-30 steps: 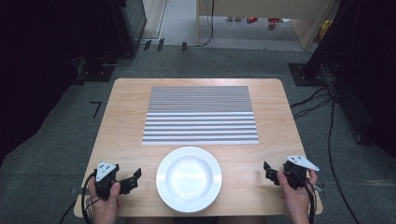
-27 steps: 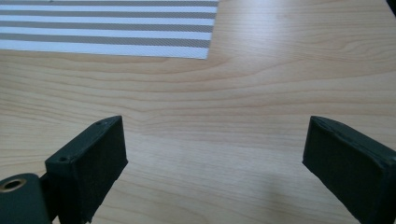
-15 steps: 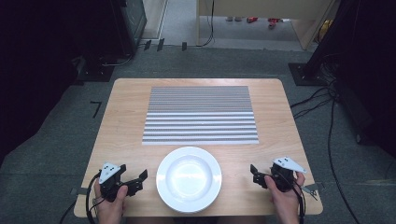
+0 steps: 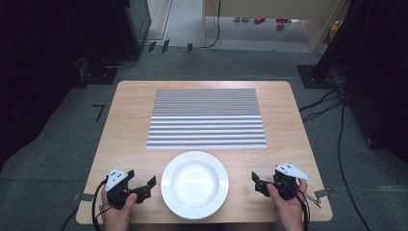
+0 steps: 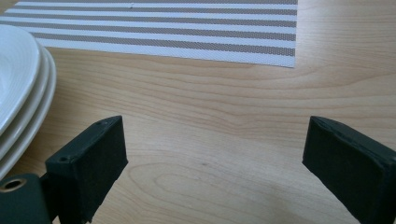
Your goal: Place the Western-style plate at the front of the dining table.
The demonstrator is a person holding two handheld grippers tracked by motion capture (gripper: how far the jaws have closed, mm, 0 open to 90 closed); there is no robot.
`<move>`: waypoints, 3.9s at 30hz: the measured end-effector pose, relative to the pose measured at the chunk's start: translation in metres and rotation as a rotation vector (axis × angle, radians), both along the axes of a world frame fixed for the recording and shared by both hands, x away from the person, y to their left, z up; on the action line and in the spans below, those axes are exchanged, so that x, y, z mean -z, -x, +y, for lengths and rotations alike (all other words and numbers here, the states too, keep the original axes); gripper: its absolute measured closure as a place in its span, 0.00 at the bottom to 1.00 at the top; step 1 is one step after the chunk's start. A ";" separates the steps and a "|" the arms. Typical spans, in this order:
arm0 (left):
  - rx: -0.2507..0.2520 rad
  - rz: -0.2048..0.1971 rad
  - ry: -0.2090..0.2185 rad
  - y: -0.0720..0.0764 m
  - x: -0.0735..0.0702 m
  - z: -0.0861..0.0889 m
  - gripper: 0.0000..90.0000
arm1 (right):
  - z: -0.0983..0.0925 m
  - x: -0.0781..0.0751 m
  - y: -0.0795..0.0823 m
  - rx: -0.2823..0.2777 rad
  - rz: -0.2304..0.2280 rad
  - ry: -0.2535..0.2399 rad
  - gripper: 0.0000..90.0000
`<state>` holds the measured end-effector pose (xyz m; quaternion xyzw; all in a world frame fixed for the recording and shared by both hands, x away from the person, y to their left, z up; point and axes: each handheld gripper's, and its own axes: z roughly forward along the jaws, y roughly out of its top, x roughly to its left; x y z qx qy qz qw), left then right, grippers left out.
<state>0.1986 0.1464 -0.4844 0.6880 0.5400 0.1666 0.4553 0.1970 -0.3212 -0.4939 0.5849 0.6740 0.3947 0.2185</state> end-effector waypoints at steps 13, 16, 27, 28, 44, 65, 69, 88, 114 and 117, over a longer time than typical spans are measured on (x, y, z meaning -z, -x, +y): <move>0.037 -0.005 0.000 0.004 -0.001 -0.012 0.10 | 0.018 -0.001 0.004 -0.046 -0.009 -0.029 0.07; 0.042 -0.004 -0.002 0.004 0.000 -0.013 0.10 | 0.019 -0.001 0.005 -0.052 -0.012 -0.029 0.07; 0.078 -0.003 -0.008 0.007 0.002 -0.025 0.10 | 0.031 0.000 0.006 -0.075 -0.015 -0.043 0.08; 0.078 -0.003 -0.008 0.007 0.002 -0.025 0.10 | 0.031 0.000 0.006 -0.075 -0.015 -0.043 0.08; 0.112 0.013 -0.032 0.007 0.007 -0.040 0.10 | 0.051 0.000 0.006 -0.094 -0.023 -0.062 0.18; 0.116 0.042 -0.069 0.006 0.013 -0.050 0.10 | 0.072 -0.003 0.006 -0.109 -0.016 -0.149 0.45; 0.120 0.047 -0.079 0.006 0.014 -0.052 0.11 | 0.075 -0.002 0.002 -0.123 0.022 -0.175 0.45; 0.128 0.052 -0.070 0.006 0.017 -0.051 0.25 | 0.096 0.003 0.002 -0.142 0.003 -0.230 0.60; 0.154 0.007 -0.095 0.010 0.019 -0.060 0.39 | 0.101 0.013 0.003 -0.152 0.030 -0.246 0.58; 0.151 0.004 -0.092 0.010 0.019 -0.060 0.40 | 0.104 0.014 0.002 -0.164 0.047 -0.245 0.51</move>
